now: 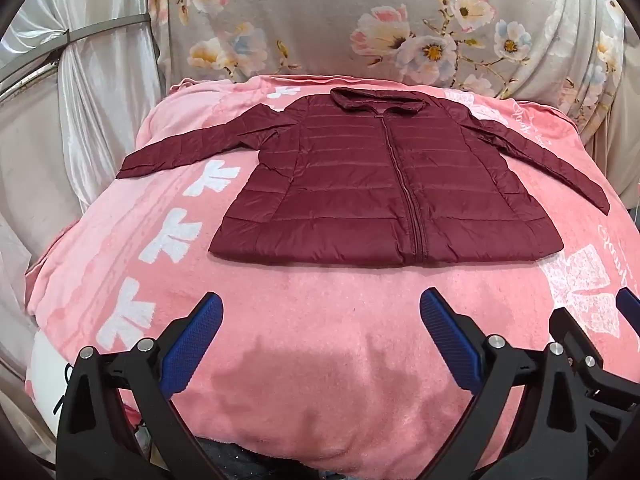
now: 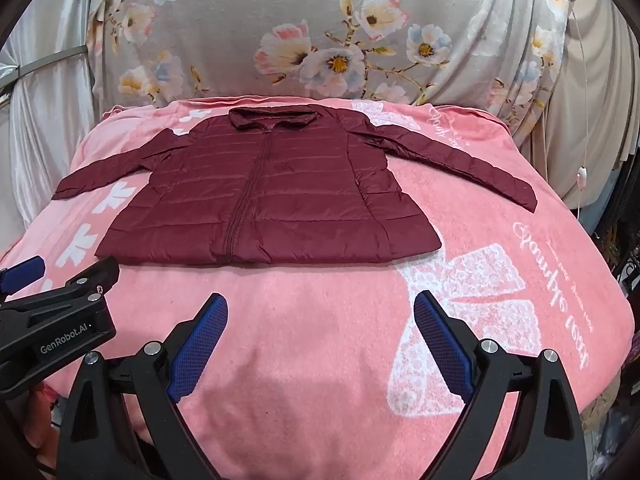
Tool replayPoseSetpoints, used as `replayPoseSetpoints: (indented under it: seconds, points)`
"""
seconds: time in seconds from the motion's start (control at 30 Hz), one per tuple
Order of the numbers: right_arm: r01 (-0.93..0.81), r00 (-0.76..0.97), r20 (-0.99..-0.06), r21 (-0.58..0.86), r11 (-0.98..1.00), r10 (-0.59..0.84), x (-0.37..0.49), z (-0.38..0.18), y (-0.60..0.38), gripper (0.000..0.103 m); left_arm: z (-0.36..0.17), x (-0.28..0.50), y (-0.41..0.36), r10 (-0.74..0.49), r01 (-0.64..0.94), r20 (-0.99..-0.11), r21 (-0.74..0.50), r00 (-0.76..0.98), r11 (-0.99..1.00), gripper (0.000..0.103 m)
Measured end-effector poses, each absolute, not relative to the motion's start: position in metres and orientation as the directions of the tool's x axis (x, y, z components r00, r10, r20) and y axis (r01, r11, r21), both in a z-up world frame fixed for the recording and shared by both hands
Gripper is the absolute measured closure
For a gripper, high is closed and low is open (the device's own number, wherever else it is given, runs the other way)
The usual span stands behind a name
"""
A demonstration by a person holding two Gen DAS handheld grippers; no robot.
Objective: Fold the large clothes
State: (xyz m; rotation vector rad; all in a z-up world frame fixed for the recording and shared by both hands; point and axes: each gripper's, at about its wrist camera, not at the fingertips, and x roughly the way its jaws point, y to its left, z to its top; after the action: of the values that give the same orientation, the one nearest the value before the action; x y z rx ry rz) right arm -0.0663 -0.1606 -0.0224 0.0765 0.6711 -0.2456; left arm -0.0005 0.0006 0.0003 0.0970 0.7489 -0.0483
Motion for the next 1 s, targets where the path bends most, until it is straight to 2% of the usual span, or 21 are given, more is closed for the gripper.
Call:
replayPoseSetpoints:
  seconds: [1.0]
  points:
    - [0.243, 0.761, -0.617, -0.015, 0.970, -0.200, -0.069, -0.020, -0.154, 0.011, 0.007, -0.001, 0.011, -0.007, 0.074, -0.684, 0.069, 0.730, 0.995, 0.008]
